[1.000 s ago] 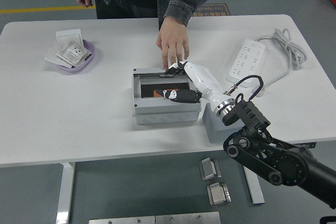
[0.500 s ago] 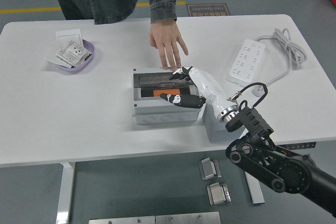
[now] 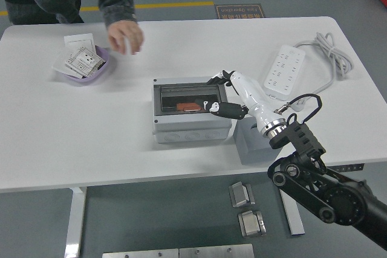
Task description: Pick up the cylinder from the cube,place it in the box,flap close box
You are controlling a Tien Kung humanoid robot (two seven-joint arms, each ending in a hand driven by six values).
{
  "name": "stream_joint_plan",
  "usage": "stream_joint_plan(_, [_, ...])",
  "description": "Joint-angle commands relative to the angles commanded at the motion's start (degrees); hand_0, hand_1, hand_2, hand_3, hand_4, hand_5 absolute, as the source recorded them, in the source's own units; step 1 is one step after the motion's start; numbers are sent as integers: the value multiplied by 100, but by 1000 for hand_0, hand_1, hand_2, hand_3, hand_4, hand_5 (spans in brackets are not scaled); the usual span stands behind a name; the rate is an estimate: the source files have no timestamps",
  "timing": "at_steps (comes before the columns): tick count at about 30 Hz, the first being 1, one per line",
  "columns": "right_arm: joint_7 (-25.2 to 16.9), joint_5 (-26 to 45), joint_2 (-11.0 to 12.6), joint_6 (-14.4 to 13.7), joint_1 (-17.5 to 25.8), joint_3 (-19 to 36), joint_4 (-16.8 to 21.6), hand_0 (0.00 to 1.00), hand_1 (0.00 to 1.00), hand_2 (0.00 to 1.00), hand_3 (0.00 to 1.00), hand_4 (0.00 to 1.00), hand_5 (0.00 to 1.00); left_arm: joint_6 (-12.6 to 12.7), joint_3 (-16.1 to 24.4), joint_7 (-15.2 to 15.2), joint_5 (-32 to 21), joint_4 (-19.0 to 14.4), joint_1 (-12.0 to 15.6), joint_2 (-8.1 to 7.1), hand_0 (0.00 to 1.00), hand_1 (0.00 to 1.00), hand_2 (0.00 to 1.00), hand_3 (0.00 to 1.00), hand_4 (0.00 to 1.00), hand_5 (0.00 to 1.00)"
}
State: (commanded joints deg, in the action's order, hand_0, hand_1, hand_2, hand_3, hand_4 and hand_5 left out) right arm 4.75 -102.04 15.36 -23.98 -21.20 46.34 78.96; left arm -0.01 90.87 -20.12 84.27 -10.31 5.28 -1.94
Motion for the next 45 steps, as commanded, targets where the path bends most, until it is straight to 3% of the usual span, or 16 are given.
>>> stream_joint_plan(6, [-311, 130, 40, -207, 603, 675, 194, 622, 628, 614, 585, 948, 540, 5, 26, -8, 16, 0, 15, -3, 641, 642, 525, 620, 688, 323])
stream_joint_plan(12, [-1019, 804, -38, -382, 1345, 1522, 362, 598, 600, 587, 572, 947, 551, 7, 49, -8, 27, 0, 40, -12, 641, 642, 525, 619, 687, 321])
stream_joint_plan(19, [-1920, 1873, -185, -270, 1997, 2459, 411, 600, 562, 573, 560, 943, 558, 8, 50, -3, 19, 0, 56, -29, 641, 642, 525, 617, 687, 319])
stream_joint_plan(25, [-2499, 2736, -246, -119, 2128, 3073, 482, 603, 560, 564, 546, 947, 574, 8, 61, 5, 41, 0, 63, -53, 641, 642, 525, 617, 686, 317])
stream_joint_plan(30, [-2687, 3271, -300, -62, 2159, 3248, 580, 610, 565, 562, 543, 956, 576, 7, 73, 10, 64, 0, 88, -65, 641, 642, 525, 616, 687, 317])
stream_joint_plan(45, [-2749, 3370, -394, -73, 2167, 3506, 703, 606, 562, 561, 542, 949, 584, 9, 80, 33, 27, 0, 56, -66, 641, 642, 525, 617, 687, 316])
